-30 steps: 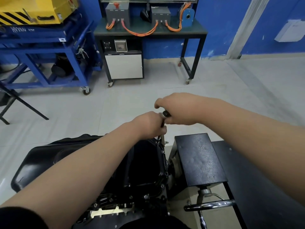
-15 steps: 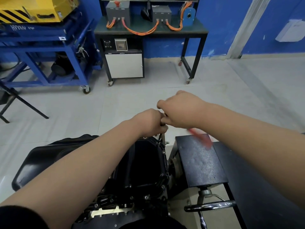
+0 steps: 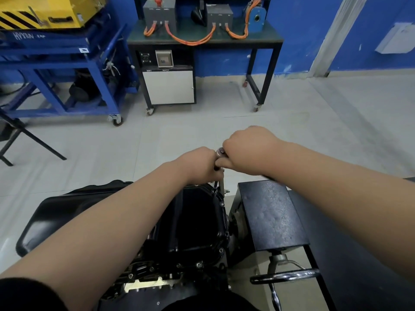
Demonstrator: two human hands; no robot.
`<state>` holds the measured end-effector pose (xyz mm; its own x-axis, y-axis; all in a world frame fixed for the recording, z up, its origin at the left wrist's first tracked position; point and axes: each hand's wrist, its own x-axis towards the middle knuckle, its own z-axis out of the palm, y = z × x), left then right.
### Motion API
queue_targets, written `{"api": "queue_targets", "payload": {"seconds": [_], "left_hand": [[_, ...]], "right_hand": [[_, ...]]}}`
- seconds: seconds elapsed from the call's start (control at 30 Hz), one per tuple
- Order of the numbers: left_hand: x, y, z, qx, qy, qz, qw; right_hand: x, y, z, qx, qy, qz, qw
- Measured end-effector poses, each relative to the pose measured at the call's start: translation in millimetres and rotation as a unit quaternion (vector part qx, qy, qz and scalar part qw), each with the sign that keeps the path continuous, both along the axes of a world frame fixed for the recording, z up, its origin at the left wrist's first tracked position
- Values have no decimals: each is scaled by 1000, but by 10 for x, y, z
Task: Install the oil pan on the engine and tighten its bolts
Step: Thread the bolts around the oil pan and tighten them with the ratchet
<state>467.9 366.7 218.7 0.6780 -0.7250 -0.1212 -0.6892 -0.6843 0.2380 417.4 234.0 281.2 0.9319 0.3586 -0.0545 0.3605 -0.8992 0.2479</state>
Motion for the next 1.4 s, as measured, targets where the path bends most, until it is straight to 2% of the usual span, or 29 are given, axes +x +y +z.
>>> {"api": "queue_targets", "payload": {"seconds": [0.17,0.23,0.37,0.43,0.5,0.57,0.6,0.73,0.93,1.07,1.13,1.27,1.33,1.4], "left_hand": [[-26,-33,-81,-14,2,29,999],[-38,-39,-117,-10,-3,32,999],[-19,-29,-108,20,-6,5,1000],[-10,-21,-98,18,6,16,1000],[-14,-21,-114,-5,25,41,999],[-42,-31,-111,-27,34,59,997],[-45,-41,-111,-25,30,51,998],[-23,-30,-64,13,25,15,1000],[-42,-93,-94,7,2,34,999],[5,-77,-65,31,5,18,999],[23,-47,-86,30,15,14,999],[72,75,-121,-3,73,21,997],[88,171,-165,-27,134,76,988],[37,242,-226,-87,222,139,961]], "right_hand": [[-2,70,0,9,-2,-99,995],[12,59,25,18,17,-67,997],[65,-38,127,-15,45,86,995],[61,0,123,-24,29,66,997],[47,75,68,-23,-7,-1,1000],[42,111,27,6,4,-67,998],[46,105,38,12,18,-68,997],[124,-35,129,-31,44,56,997],[35,40,20,-22,14,-52,998],[109,-33,145,-7,67,31,997],[86,-31,149,-13,41,47,998],[-38,83,59,7,-9,-25,1000],[-71,112,22,20,-13,-51,998],[-100,133,4,41,-11,-72,996]]}}
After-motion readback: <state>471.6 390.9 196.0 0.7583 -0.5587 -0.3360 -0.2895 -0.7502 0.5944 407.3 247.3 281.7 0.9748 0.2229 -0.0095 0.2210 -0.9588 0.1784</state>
